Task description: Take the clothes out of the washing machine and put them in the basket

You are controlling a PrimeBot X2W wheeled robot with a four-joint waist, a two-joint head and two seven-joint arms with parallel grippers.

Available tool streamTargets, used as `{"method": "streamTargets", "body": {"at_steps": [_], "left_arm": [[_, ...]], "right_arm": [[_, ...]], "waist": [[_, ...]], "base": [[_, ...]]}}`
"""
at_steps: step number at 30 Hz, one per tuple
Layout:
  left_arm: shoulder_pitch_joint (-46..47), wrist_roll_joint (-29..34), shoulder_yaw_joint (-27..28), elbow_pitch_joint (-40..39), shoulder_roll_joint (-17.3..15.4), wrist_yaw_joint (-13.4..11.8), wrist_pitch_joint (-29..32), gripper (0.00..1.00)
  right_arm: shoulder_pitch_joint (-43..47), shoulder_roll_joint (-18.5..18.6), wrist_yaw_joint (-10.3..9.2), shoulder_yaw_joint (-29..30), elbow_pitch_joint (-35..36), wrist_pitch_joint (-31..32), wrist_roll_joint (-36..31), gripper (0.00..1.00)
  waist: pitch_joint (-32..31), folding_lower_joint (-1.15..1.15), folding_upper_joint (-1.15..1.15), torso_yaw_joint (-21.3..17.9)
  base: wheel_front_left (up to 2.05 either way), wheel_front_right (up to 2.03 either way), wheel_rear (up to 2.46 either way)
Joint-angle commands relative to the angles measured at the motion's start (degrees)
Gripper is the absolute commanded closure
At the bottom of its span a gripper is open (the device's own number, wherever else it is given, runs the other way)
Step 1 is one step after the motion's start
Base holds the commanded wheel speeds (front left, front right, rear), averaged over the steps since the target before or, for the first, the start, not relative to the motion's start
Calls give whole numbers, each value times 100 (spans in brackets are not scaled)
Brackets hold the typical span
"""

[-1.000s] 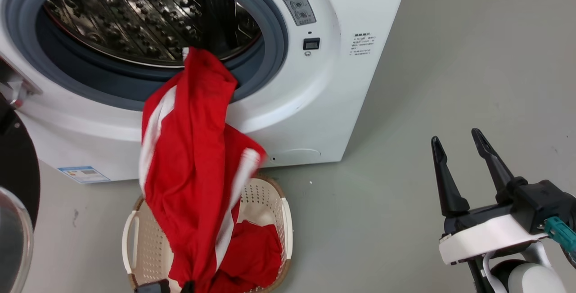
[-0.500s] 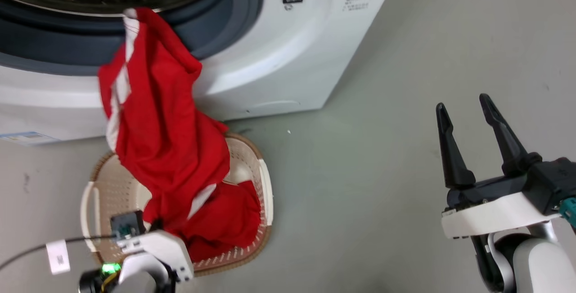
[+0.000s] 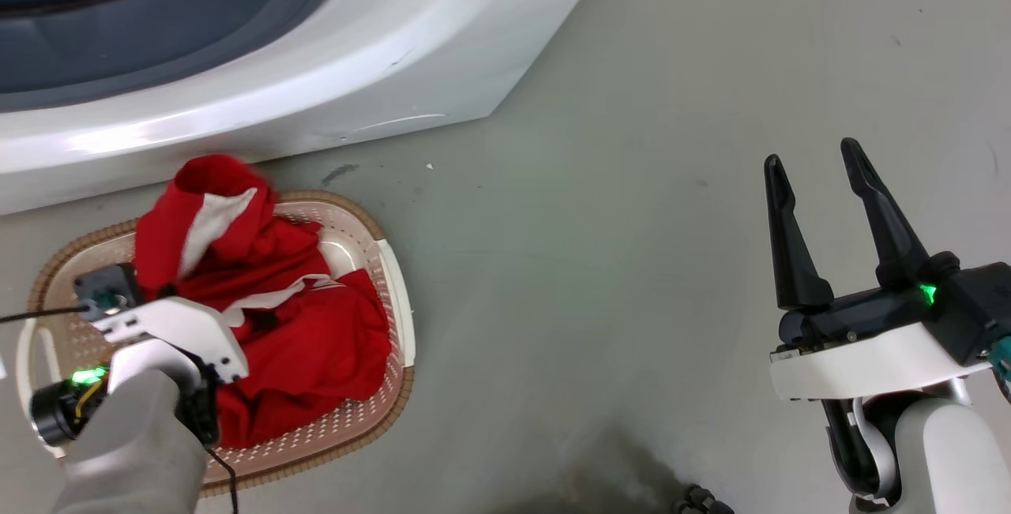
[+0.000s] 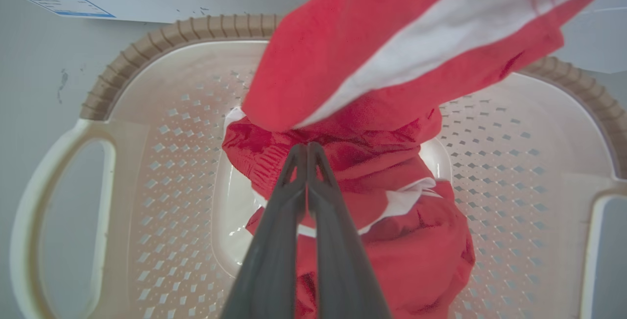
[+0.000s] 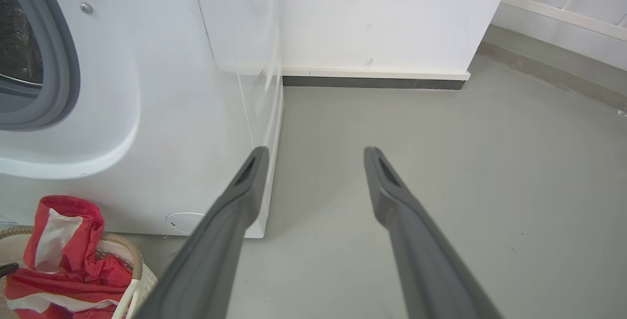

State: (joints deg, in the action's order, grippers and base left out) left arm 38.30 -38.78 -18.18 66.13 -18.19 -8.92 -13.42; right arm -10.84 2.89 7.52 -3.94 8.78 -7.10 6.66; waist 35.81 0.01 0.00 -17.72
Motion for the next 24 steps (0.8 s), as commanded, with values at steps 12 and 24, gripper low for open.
{"method": "streamTargets", "body": {"at_steps": [12,24], "left_arm": [[504,-139,139,535,-213,125,-102,0],[-496,-321,428,339,218,358,-185,0]], "right_arm": [[-147,-2,-6,-5,-232,-146,53,0],[66,-2,-6,25,-555,-108,-35,0]], "waist": [[99,-1,0,-206],[-1207,-1,0,258]], "base": [[0,0,0],[0,0,0]]}}
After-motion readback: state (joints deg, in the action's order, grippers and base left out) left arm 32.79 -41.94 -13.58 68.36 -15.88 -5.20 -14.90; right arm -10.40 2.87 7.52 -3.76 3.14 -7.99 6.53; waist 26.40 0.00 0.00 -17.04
